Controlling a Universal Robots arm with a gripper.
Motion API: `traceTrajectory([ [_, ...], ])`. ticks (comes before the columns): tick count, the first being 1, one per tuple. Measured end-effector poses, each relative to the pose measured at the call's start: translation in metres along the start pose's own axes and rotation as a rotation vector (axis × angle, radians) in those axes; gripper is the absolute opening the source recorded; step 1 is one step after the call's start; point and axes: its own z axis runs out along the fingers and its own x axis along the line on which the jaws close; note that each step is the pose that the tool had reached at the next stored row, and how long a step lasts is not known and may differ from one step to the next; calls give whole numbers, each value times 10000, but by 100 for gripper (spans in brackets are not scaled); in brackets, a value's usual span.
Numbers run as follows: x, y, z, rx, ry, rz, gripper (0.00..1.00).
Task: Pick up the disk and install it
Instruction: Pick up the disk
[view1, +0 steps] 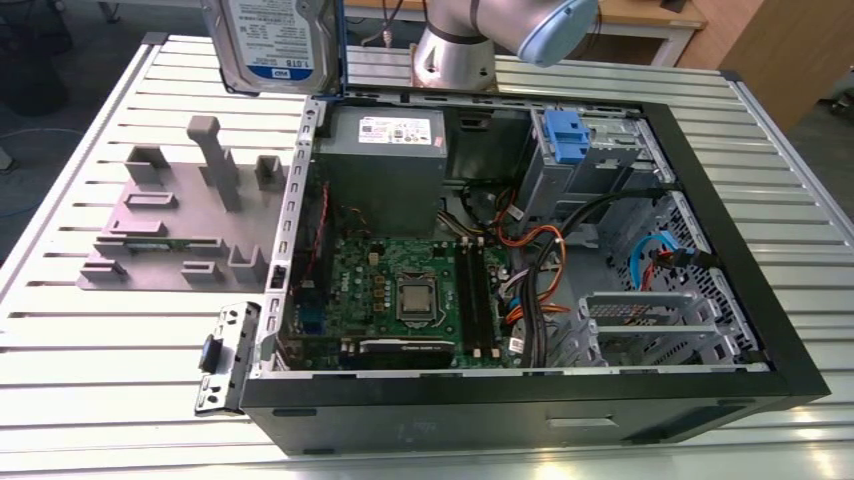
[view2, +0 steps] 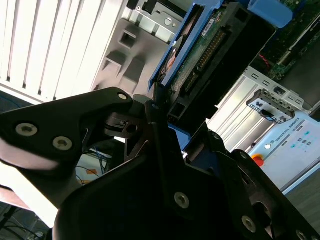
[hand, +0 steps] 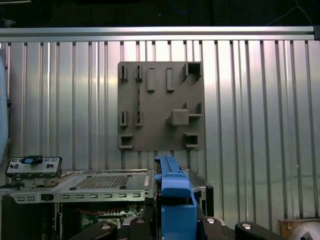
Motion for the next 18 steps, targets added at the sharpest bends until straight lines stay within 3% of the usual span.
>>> traceTrajectory([
  [18,37,-5,2,0,0,0,36],
])
